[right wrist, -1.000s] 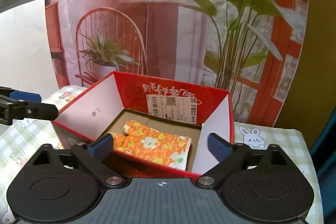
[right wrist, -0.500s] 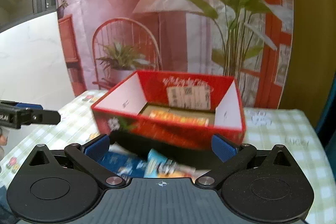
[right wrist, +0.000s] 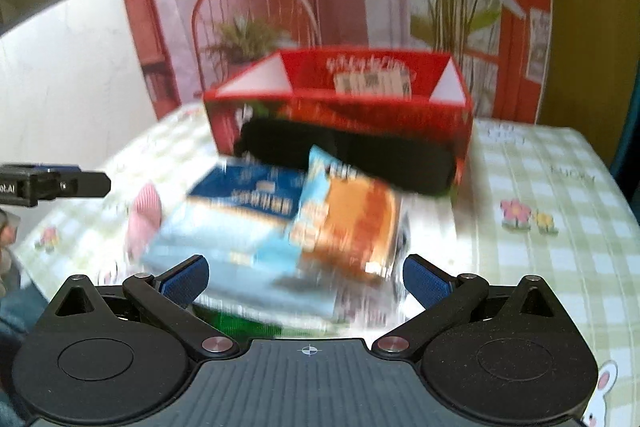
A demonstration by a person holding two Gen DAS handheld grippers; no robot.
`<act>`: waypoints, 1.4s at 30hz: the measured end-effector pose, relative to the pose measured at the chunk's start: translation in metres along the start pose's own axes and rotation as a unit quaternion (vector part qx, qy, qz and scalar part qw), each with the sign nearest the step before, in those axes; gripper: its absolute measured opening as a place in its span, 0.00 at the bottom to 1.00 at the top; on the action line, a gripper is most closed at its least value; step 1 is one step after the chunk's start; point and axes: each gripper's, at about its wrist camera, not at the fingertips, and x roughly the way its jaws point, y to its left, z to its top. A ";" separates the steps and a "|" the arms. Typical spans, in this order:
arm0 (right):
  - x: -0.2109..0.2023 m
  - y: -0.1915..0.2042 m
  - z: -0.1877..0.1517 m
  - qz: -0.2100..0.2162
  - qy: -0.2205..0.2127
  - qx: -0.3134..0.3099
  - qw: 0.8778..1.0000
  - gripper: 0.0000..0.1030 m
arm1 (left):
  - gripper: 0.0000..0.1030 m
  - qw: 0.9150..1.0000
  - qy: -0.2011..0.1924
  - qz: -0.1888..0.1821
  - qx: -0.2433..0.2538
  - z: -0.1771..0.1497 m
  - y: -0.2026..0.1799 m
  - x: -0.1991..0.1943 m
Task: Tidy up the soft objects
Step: 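Move the right tool back to the pile toward the pink knitted towel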
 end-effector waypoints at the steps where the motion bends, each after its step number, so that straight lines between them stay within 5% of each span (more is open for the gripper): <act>1: 0.001 0.002 -0.003 0.001 0.006 -0.004 1.000 1.00 | 1.00 1.000 0.002 -0.002 -0.002 -0.003 0.000 0.001; 18: 0.052 0.029 -0.031 0.016 0.128 -0.073 0.989 0.99 | 1.00 0.999 0.025 0.005 -0.033 -0.018 0.012 0.025; 30: 0.077 -0.002 -0.014 -0.054 0.114 -0.068 0.990 0.99 | 0.99 0.998 0.028 0.017 -0.045 -0.019 0.023 0.044; 42: 0.073 -0.011 -0.021 -0.058 0.096 -0.037 0.993 0.99 | 0.99 0.998 0.031 0.004 -0.047 -0.030 0.025 0.048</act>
